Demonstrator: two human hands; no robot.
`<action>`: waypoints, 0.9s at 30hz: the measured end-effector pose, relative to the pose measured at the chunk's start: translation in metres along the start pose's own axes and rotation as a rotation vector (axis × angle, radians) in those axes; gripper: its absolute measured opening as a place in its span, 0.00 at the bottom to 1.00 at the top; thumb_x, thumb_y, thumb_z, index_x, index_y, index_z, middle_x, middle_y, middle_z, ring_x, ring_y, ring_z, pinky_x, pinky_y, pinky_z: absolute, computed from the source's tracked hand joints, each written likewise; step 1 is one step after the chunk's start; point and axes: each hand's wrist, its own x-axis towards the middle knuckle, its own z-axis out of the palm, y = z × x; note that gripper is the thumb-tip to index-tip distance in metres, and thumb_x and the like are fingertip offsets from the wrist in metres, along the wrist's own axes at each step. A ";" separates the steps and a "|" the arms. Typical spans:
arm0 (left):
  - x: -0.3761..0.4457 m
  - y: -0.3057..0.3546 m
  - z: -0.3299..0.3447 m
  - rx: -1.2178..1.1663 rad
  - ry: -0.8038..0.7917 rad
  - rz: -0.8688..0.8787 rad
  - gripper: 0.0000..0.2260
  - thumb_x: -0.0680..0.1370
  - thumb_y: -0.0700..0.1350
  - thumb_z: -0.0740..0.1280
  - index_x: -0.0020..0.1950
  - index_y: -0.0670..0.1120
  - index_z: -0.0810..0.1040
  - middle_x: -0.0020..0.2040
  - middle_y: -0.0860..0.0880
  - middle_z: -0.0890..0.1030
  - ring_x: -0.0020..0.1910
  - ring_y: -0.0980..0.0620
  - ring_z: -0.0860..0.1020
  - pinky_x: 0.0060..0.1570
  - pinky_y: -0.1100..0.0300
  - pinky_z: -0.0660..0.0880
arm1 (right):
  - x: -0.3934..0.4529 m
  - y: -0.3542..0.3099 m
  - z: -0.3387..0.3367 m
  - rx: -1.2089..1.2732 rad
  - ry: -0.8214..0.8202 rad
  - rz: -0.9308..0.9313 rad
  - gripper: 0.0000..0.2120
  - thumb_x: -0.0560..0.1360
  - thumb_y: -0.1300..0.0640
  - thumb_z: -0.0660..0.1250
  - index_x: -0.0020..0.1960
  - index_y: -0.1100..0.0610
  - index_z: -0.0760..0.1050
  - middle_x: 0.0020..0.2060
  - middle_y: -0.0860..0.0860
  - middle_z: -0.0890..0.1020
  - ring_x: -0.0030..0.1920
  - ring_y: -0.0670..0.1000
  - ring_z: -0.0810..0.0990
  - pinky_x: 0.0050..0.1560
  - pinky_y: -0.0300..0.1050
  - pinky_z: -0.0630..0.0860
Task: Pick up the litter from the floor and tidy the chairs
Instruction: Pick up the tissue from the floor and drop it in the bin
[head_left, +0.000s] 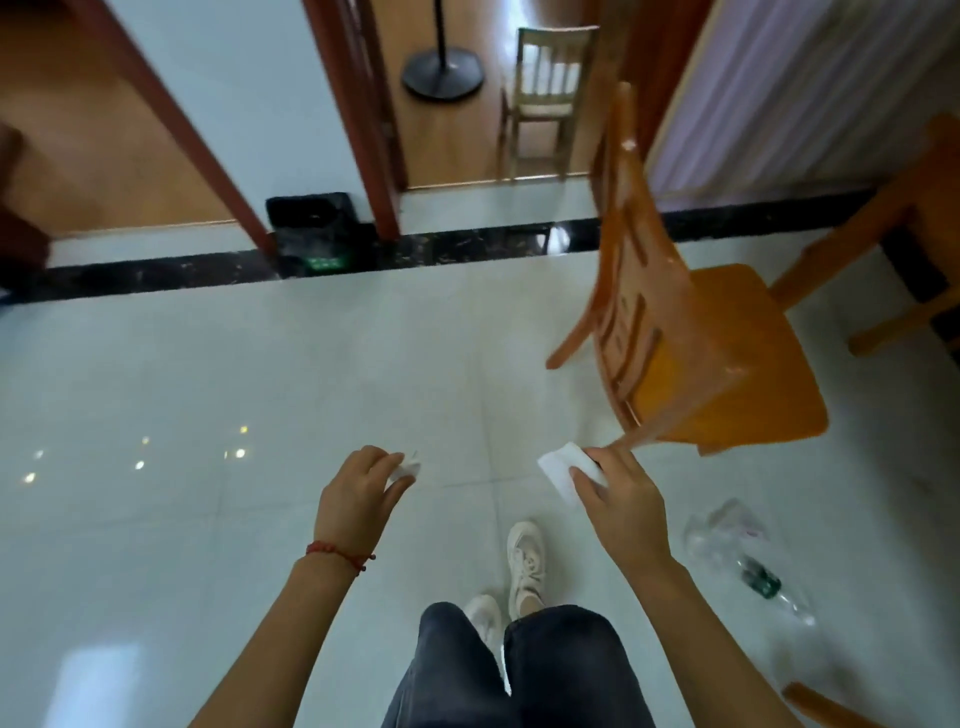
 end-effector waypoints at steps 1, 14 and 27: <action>0.001 -0.009 -0.006 0.001 0.021 -0.036 0.12 0.62 0.36 0.78 0.42 0.37 0.81 0.37 0.42 0.80 0.33 0.44 0.79 0.27 0.57 0.76 | 0.012 -0.009 0.006 0.007 -0.022 -0.034 0.09 0.69 0.63 0.72 0.49 0.62 0.78 0.41 0.56 0.81 0.36 0.51 0.77 0.34 0.32 0.69; 0.096 -0.085 -0.043 0.046 0.203 -0.246 0.13 0.61 0.36 0.78 0.43 0.36 0.81 0.36 0.42 0.80 0.33 0.44 0.79 0.29 0.58 0.76 | 0.197 -0.086 0.076 0.047 -0.150 -0.358 0.09 0.68 0.63 0.73 0.47 0.63 0.78 0.38 0.57 0.80 0.33 0.54 0.79 0.30 0.40 0.76; 0.236 -0.234 -0.080 0.019 0.235 -0.325 0.12 0.63 0.36 0.78 0.43 0.37 0.81 0.36 0.42 0.79 0.33 0.44 0.78 0.28 0.56 0.78 | 0.359 -0.189 0.191 0.015 -0.210 -0.380 0.09 0.67 0.65 0.74 0.45 0.62 0.78 0.37 0.55 0.78 0.30 0.53 0.76 0.29 0.37 0.69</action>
